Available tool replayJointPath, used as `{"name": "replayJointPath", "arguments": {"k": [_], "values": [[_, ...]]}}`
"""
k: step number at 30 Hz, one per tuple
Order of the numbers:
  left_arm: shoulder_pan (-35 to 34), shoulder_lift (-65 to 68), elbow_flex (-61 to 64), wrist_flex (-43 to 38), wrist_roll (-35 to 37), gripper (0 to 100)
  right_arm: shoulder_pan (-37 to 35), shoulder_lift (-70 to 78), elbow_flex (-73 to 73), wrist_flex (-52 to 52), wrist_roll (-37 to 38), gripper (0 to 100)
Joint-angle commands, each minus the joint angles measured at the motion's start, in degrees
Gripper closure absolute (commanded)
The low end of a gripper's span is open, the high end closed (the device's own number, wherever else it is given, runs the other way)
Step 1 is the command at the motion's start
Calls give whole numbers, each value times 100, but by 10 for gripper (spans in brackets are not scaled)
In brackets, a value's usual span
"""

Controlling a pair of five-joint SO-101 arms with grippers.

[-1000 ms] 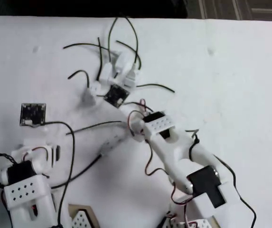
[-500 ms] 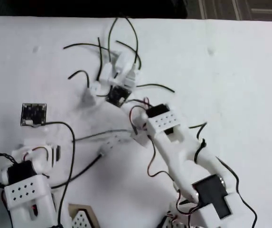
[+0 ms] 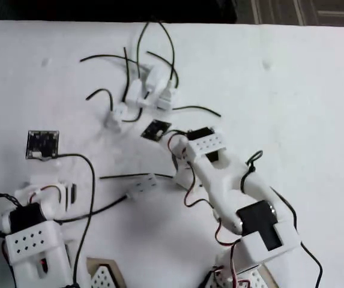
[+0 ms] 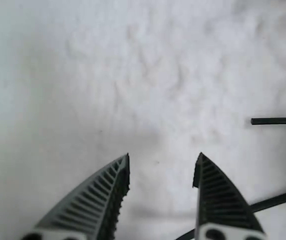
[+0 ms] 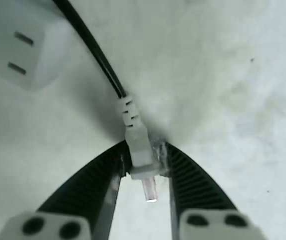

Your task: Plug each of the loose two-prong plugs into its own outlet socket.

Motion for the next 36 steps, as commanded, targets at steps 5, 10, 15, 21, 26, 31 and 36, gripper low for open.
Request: {"name": "replayJointPath", "arguments": {"k": [5,10,15,21,26,31,36], "values": [[-22,-119,-9,-79,-53,785,-277,48,-369,-75,44,882],[-22,-119,-9,-79,-53,785,-382,57,-536,-66,53,882],[-22,-119,-9,-79,-53,785,-374,57,-519,13,334,911],[-22,-119,-9,-79,-53,785,-312,57,-536,400,369,950],[-22,-119,-9,-79,-53,785,-286,57,-510,497,369,942],[-22,-119,0,-79,-53,785,-268,57,-510,760,369,919],[-22,-119,0,-79,-53,785,-268,57,-501,884,369,910]]}}
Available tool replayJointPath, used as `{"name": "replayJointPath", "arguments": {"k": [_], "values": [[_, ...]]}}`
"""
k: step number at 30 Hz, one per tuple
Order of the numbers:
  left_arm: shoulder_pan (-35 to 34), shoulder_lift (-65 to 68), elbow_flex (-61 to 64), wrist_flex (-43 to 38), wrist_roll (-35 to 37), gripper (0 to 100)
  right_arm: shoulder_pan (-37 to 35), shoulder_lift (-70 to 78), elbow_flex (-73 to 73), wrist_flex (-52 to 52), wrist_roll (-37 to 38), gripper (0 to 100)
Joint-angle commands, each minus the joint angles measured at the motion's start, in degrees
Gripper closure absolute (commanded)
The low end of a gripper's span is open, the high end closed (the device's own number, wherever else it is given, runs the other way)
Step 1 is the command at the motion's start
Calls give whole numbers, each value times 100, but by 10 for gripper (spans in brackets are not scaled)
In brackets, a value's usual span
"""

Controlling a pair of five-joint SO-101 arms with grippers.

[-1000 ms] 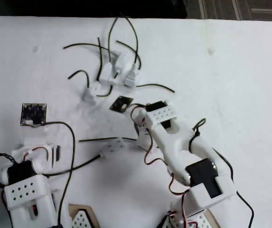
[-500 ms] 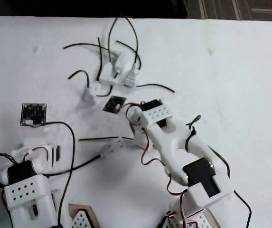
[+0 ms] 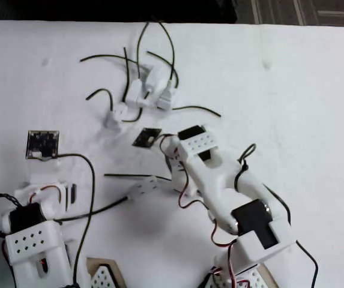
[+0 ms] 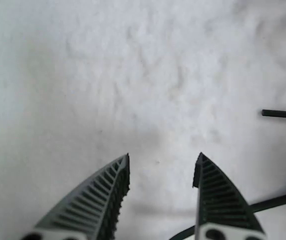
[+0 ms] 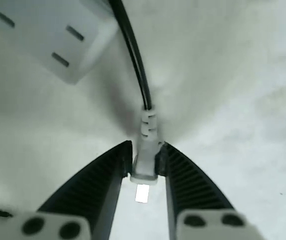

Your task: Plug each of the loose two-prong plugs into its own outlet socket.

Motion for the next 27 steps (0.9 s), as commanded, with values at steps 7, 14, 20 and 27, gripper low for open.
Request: {"name": "replayJointPath", "arguments": {"k": [7,14,20,27], "values": [[-22,-119,0,-79,-44,785,66,462,-105,84,44,933],[-48,-119,-26,-79,0,788,31,-171,-475,338,0,981],[-48,-532,-299,-26,352,789,-215,-1956,-721,1209,-607,981],[-22,-2158,-1134,888,695,786,-189,-3714,-721,1209,-1723,981]]}}
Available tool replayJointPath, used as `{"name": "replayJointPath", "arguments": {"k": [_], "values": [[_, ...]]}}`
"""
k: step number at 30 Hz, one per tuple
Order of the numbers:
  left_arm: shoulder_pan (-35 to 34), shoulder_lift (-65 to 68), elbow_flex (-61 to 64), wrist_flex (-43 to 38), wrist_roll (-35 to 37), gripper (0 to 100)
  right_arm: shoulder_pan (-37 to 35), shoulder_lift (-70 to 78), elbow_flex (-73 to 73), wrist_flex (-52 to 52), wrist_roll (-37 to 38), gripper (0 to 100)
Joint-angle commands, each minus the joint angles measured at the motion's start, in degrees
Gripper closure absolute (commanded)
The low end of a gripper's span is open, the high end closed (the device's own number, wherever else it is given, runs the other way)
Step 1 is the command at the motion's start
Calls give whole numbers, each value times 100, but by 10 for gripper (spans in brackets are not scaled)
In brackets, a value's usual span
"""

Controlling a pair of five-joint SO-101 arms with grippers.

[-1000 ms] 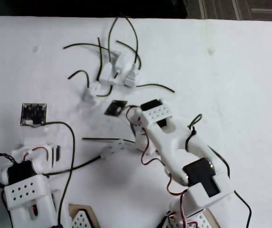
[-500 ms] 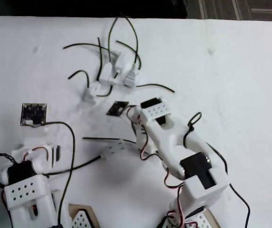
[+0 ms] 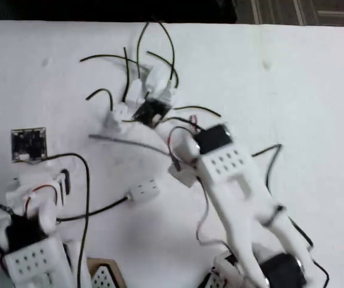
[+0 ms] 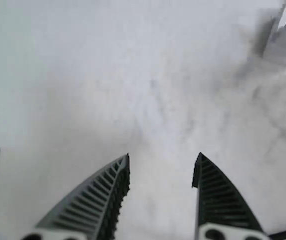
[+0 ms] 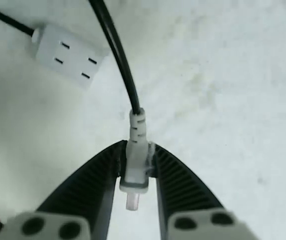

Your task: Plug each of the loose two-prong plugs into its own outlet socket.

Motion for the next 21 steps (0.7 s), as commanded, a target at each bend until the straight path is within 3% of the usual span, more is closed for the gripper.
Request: {"name": "replayJointPath", "arguments": {"k": [1,6,9,16,21], "values": [[-22,-989,-756,475,220,786,-57,-936,-220,22,-747,981],[57,-2176,-914,457,897,786,-75,-1807,-202,-497,-1960,981],[567,-2273,-826,290,1029,786,-127,-2220,-167,-778,-2479,981],[1938,-2141,-782,-141,1125,786,-1490,-3257,598,-1446,-3138,981],[2774,-2141,-800,-404,1837,785,-2220,-3908,1644,-2334,-3191,981]]}}
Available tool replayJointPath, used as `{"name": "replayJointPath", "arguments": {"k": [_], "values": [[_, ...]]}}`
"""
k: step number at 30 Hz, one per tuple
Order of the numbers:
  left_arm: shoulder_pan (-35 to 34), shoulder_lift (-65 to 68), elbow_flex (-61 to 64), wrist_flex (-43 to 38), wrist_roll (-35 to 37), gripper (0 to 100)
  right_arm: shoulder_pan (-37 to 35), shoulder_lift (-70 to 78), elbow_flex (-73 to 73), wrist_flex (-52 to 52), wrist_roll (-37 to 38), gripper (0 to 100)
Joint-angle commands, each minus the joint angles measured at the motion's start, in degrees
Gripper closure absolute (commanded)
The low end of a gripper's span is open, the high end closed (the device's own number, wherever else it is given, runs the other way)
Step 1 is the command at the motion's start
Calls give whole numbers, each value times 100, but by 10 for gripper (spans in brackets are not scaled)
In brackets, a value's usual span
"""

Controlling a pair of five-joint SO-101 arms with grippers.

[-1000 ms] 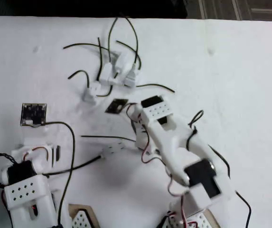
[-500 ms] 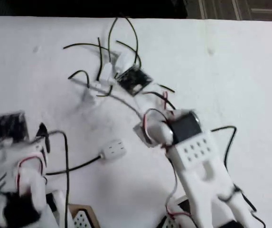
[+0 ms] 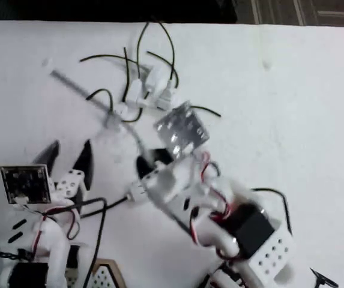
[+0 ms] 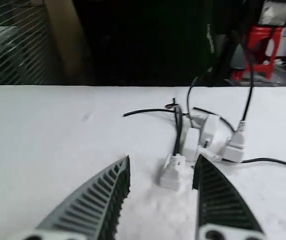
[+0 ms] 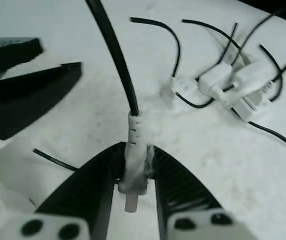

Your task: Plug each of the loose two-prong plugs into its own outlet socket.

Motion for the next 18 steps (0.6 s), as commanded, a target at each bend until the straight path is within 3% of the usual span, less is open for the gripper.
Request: {"name": "replayJointPath", "arguments": {"k": [1,9,14,18], "values": [[593,57,-114,-211,273,785,-382,-470,580,-708,-35,981],[1886,48,-132,-185,211,785,-646,-743,1521,-1446,18,981],[2510,-101,-132,114,-765,785,-611,-743,1732,-1429,281,981],[2844,-101,-132,396,-1029,788,-602,-743,1767,-1420,299,981]]}}
